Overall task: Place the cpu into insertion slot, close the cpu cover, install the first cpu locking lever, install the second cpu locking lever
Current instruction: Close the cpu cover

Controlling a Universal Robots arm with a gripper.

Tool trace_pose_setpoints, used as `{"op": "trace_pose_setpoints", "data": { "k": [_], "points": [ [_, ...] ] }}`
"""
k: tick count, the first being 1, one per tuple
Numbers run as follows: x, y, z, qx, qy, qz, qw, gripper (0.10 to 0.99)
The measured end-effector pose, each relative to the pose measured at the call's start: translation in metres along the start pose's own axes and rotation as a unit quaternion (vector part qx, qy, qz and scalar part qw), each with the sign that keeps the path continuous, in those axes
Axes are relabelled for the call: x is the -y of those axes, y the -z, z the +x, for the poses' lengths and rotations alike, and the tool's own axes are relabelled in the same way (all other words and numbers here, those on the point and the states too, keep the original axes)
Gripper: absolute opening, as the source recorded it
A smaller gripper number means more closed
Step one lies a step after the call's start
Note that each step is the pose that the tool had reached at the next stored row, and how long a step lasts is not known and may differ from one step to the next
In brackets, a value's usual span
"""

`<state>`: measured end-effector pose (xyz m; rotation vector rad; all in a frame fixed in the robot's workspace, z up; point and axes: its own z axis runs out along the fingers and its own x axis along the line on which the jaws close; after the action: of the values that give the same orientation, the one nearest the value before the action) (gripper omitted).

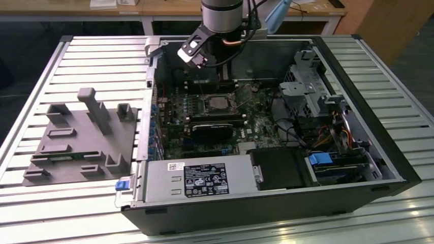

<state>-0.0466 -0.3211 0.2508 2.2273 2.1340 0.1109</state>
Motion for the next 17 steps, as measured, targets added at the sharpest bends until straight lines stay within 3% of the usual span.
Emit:
{"op": "trace_pose_setpoints", "data": {
  "k": [9, 17],
  "points": [
    [-0.0248, -0.0022, 0.001, 0.0, 0.0, 0.0007, 1.0, 0.102],
    [-0.0267, 0.0026, 0.0012, 0.0, 0.0, 0.0008, 1.0, 0.102]
  ]
}}
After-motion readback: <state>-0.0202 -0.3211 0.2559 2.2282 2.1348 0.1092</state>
